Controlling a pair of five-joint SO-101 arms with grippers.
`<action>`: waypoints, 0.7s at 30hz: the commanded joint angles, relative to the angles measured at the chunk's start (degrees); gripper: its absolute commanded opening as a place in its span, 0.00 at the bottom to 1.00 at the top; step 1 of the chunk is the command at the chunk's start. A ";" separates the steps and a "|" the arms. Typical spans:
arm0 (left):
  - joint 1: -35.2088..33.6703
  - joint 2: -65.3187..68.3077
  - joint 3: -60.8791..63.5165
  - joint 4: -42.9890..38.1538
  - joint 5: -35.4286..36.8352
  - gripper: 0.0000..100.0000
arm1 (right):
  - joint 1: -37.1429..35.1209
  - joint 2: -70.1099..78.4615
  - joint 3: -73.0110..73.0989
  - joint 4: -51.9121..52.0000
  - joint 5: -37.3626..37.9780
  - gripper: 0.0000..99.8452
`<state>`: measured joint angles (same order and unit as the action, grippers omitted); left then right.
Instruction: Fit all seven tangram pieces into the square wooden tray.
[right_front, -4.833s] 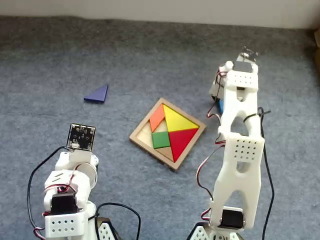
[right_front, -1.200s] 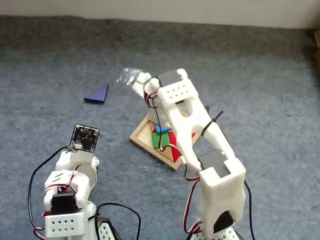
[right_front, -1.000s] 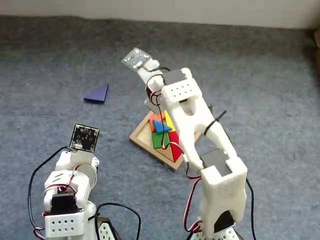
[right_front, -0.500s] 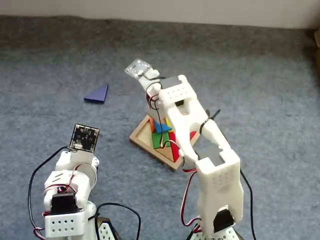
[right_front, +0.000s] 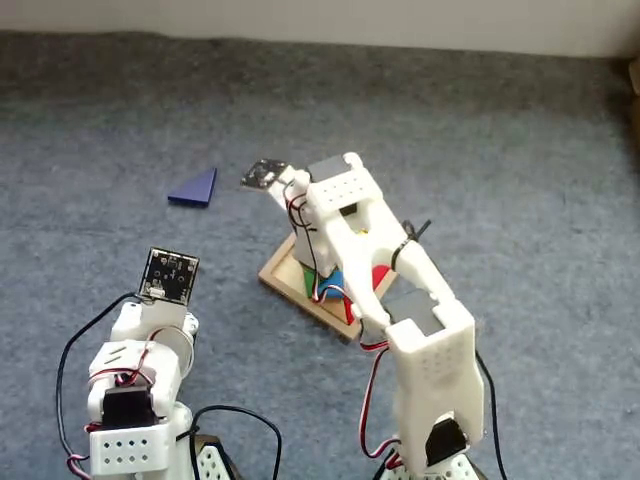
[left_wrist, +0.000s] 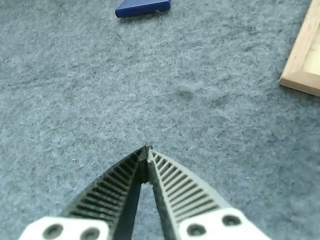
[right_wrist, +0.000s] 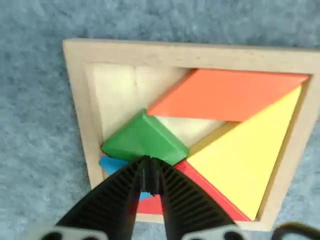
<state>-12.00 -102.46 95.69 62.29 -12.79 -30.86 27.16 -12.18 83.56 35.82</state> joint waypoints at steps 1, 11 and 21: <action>-0.84 -1.71 0.31 -0.97 -0.70 0.01 | 0.84 -9.10 -3.30 1.54 0.88 0.00; -0.84 -1.71 0.31 -0.97 -0.70 0.01 | 0.31 -18.42 10.77 0.22 -2.11 0.00; -0.84 -1.71 0.31 -0.97 -0.70 0.01 | 1.54 -19.56 27.12 -17.63 -3.52 0.00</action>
<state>-12.00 -102.46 95.69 62.29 -12.79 -30.68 10.64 13.58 70.46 32.84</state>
